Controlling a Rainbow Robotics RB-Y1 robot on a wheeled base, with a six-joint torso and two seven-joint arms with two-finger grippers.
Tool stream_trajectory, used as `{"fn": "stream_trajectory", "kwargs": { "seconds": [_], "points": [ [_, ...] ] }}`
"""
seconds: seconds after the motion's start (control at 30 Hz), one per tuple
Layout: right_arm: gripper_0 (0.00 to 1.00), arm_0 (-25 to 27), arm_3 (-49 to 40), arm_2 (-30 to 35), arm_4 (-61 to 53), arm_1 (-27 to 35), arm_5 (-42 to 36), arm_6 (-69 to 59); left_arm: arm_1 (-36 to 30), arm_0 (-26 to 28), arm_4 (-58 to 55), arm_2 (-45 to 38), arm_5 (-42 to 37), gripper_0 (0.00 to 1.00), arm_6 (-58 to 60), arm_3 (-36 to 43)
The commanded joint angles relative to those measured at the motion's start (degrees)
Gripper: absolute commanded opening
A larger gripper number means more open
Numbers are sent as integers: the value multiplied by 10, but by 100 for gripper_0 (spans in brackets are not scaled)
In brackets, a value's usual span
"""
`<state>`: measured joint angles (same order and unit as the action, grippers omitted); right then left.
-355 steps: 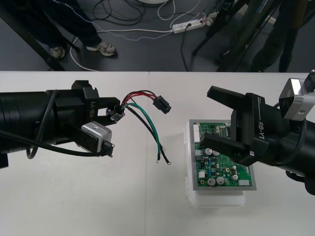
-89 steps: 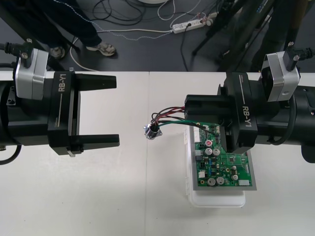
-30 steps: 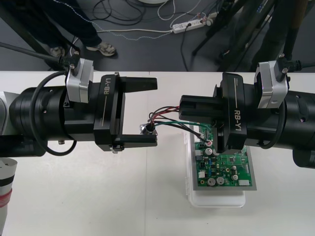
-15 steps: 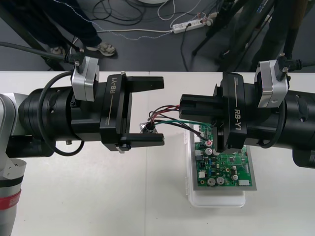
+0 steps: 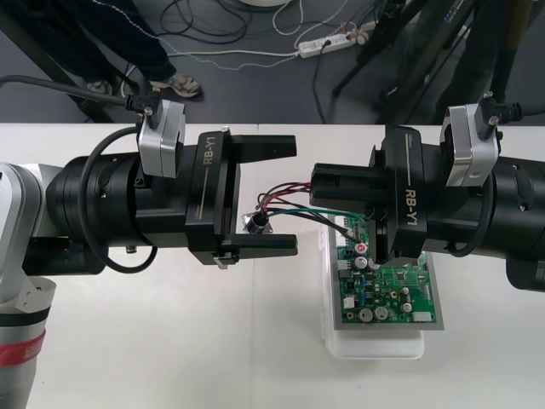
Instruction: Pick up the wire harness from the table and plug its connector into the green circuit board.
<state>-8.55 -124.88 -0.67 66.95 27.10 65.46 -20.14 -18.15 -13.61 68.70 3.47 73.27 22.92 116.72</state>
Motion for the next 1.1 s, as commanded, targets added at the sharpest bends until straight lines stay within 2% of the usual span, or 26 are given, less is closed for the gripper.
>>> {"fn": "stream_trajectory", "kwargs": {
  "seconds": [0.03, 0.83, 0.9, 0.97, 1.0, 1.1],
  "points": [
    [0, 5, -21, -8, 1, -5, -8, 24, 13, -20, -2, 13, -32, 100, 14, 5],
    [0, 5, -21, -8, 1, -5, -8, 20, 13, -22, 0, 29, -39, 100, 27, 6],
    [0, 5, -21, -8, 2, -5, -8, 19, 13, -23, 0, 32, -44, 87, 27, 6],
    [0, 5, -21, -8, 2, -5, -8, 19, 13, -24, 0, 33, -44, 79, 27, 6],
    [0, 5, -21, -8, 2, -5, -8, 19, 13, -25, 0, 33, -46, 66, 27, 6],
    [0, 5, -21, -8, 2, -5, -8, 19, 13, -26, 1, 33, -47, 46, 27, 6]
  ]
}}
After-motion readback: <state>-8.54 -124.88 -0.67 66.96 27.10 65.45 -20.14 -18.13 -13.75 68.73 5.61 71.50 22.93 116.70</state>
